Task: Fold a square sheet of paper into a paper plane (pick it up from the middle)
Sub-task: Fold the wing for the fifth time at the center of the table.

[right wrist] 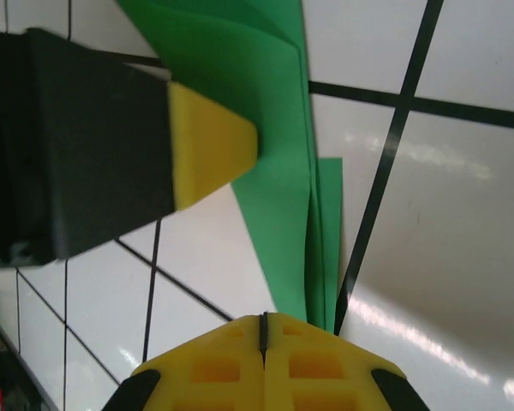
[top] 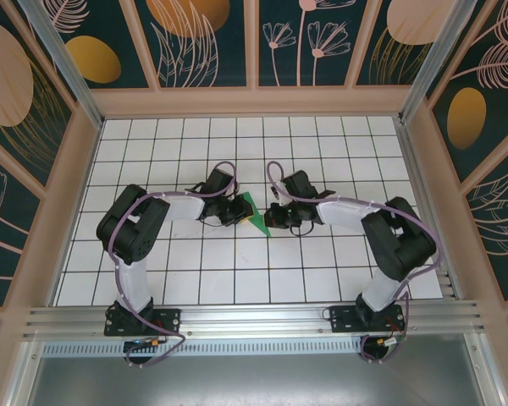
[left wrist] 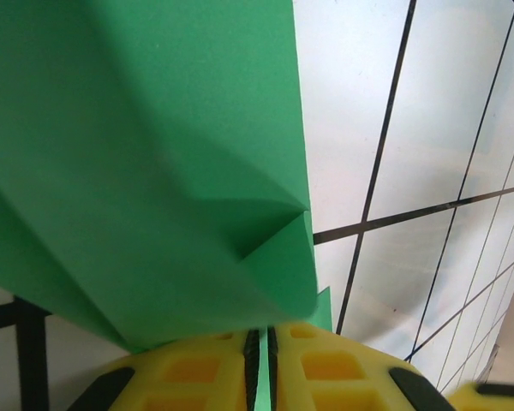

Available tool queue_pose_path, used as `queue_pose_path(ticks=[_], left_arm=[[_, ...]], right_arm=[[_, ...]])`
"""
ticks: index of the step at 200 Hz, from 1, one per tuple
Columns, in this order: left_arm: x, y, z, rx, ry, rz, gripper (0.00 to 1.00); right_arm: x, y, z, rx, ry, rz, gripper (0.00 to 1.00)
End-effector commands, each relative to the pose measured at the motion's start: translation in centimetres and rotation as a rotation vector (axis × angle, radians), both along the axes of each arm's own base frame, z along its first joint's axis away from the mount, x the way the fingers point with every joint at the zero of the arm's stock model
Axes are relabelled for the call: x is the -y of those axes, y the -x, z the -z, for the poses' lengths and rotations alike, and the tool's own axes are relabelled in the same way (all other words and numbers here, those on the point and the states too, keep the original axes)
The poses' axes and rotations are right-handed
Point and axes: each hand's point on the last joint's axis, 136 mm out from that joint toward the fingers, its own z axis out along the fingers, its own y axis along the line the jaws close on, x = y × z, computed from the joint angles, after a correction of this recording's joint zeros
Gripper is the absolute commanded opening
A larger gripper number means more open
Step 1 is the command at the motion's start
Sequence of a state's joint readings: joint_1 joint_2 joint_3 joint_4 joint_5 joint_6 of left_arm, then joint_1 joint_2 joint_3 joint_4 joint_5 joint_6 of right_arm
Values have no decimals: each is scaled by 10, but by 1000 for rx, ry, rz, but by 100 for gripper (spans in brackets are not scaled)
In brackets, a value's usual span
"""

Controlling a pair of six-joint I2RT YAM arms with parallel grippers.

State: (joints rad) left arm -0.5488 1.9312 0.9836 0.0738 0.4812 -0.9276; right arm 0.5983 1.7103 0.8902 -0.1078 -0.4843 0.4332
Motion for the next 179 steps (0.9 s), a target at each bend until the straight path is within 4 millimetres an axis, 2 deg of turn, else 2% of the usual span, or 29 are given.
queue_pose_path(ticks=[1, 23, 61, 68, 71, 76, 108, 118, 153, 179], left_arm=[[-39, 3, 51, -30, -175, -62, 18], [-33, -3, 39, 10, -151, -40, 18], [-25, -13, 15, 123, -126, 44, 23], [-24, -14, 10, 162, -128, 73, 25], [-19, -23, -2, 201, -116, 83, 26], [-18, -26, -8, 238, -123, 102, 27], [-16, -36, -28, 401, -131, 174, 30], [-15, -37, -29, 419, -132, 186, 30], [-22, -35, 0, 365, -191, 192, 30], [-27, -36, 10, 338, -223, 166, 29]], right_arm=[[-14, -7, 4, -22, -38, -7, 5], [-10, -4, 21, -47, 1, -11, 5], [12, 7, 53, -98, 115, 7, 5], [16, 9, 56, -108, 126, 10, 5], [17, 10, 57, -109, 129, 10, 5], [19, 11, 60, -115, 136, 12, 5], [23, 14, 68, -134, 158, 10, 5], [24, 15, 70, -139, 162, 7, 5], [24, 16, 75, -153, 169, 8, 5], [27, 18, 80, -167, 183, 11, 5]])
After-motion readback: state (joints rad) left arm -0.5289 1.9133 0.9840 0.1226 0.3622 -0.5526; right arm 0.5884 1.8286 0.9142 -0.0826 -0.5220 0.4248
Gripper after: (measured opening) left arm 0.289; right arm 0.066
